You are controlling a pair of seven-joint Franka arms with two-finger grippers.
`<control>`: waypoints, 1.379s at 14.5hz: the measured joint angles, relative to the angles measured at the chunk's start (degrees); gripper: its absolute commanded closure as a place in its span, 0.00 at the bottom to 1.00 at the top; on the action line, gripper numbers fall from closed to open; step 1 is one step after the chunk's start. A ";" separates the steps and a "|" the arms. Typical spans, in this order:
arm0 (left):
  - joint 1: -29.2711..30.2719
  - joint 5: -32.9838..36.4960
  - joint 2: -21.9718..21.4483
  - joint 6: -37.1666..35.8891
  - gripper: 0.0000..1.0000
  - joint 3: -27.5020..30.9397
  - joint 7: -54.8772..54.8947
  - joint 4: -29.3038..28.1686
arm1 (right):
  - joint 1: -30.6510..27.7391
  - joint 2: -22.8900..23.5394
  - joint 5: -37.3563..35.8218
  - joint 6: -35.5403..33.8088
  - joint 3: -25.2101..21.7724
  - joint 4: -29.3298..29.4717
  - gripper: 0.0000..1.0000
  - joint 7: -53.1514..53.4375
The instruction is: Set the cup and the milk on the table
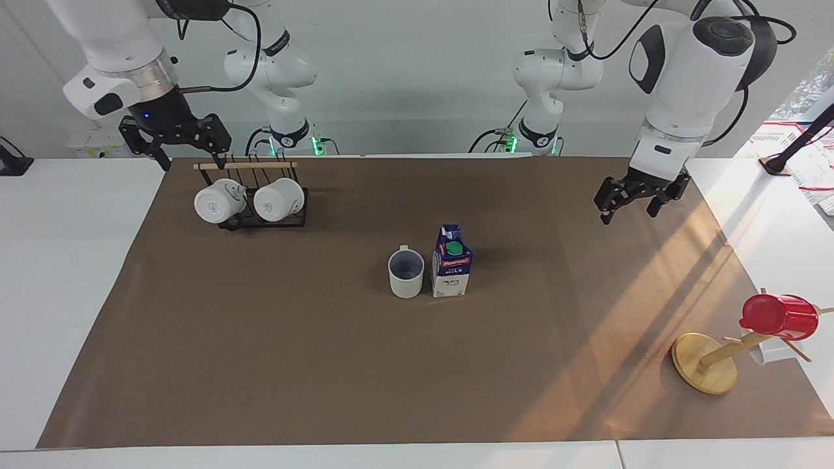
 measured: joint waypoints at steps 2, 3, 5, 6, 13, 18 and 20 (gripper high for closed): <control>3.34 -0.67 -0.98 -1.39 0.00 0.08 4.88 -0.17 | 0.00 0.00 0.00 0.00 0.00 0.00 0.00 0.00; 4.88 -0.77 -1.44 -1.75 0.00 0.12 6.58 -0.16 | 0.00 0.00 0.00 0.00 0.00 0.00 0.00 0.00; 7.18 -0.98 -2.15 -2.13 0.00 0.21 9.11 0.14 | 0.00 0.00 0.00 0.00 0.00 0.00 0.00 0.00; 7.78 -1.36 -2.28 -2.34 0.00 0.21 9.62 0.53 | 0.00 0.00 0.00 0.00 0.00 0.00 0.00 0.00; 8.32 -4.10 -0.91 -11.71 0.00 0.22 9.82 8.26 | 0.00 0.00 -0.01 0.00 0.00 0.00 0.00 2.79; 8.32 -4.11 -1.15 -13.21 0.00 0.10 10.05 6.99 | -0.27 0.33 -0.14 -0.72 -0.08 -0.01 0.00 4.54; 8.32 -4.11 -1.24 -13.21 0.00 0.10 10.22 6.72 | -0.23 0.37 -0.08 -0.72 -0.07 -0.01 0.00 4.54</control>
